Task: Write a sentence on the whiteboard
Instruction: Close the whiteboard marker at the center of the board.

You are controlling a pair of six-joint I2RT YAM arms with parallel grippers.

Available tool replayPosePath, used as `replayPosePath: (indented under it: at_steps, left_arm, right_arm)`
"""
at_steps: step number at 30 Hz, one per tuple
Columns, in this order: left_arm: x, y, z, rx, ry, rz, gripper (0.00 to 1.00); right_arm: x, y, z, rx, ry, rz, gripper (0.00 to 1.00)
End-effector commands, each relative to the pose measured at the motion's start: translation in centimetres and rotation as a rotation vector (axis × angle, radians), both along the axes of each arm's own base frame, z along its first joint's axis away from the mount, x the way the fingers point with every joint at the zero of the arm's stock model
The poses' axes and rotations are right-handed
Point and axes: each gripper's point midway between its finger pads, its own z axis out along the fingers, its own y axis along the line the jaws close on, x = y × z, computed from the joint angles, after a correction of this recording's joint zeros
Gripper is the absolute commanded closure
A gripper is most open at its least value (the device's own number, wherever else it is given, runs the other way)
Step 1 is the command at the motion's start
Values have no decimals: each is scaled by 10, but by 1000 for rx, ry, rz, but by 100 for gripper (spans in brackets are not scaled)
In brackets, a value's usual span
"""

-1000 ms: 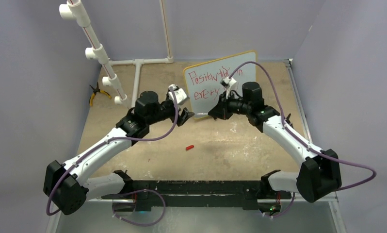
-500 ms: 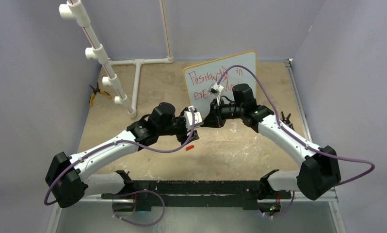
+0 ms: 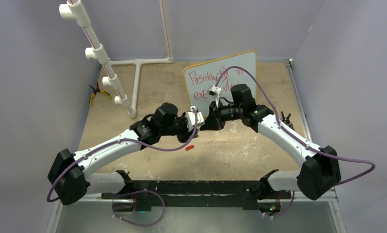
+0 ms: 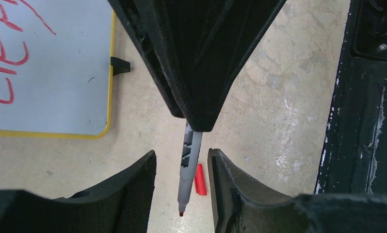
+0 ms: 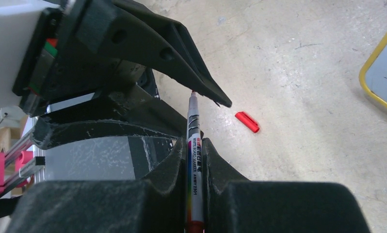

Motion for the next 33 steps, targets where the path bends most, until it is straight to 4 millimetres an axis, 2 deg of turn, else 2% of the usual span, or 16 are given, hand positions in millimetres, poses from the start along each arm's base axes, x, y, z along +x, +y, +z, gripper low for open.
replayPosePath:
  at_steps: [1, 3, 4, 6, 7, 10, 13, 15, 16, 17, 18, 22, 25, 33]
  left_arm:
    - [-11, -18, 9, -68, 41, -70, 59]
    - [-14, -23, 8, -79, 61, -87, 65]
    - [-15, -25, 8, -86, 69, -91, 71]
    - [-17, -28, 9, -96, 85, -94, 93]
    - [-17, -29, 10, -101, 89, -89, 100]
    - [-15, -30, 15, -130, 91, -61, 100]
    - [-14, -32, 22, -173, 92, -47, 100]
    - [-13, -34, 25, -191, 103, -38, 100]
    - [-12, -34, 26, -196, 111, -34, 100]
    - [-10, -33, 26, -201, 123, -27, 100]
    - [-5, -33, 31, -226, 120, -23, 100]
    - [20, -17, 34, -298, 194, 43, 100]
    - [29, -11, 42, -344, 217, 54, 100]
    - [12, -23, 62, -480, 347, -70, 100]
  right_arm:
    - [-4, 8, 26, 48, -54, 56, 100]
    - [-5, 9, 26, 44, -55, 57, 100]
    - [-5, 9, 26, 43, -56, 54, 100]
    - [-5, 8, 26, 43, -56, 51, 100]
    - [-4, 8, 26, 42, -59, 45, 100]
    - [0, 7, 30, 44, -89, 13, 97]
    - [21, 0, 35, 26, -111, -146, 86]
    - [39, -8, 46, 34, -151, -274, 73]
    - [45, -10, 54, 57, -167, -326, 64]
    - [51, -14, 62, 84, -184, -378, 49]
    - [55, -16, 71, 118, -198, -423, 41]
    - [74, -40, 103, 247, -258, -641, 18]
    - [80, -57, 111, 328, -262, -743, 12]
    - [53, -37, 122, 519, -287, -555, 13]
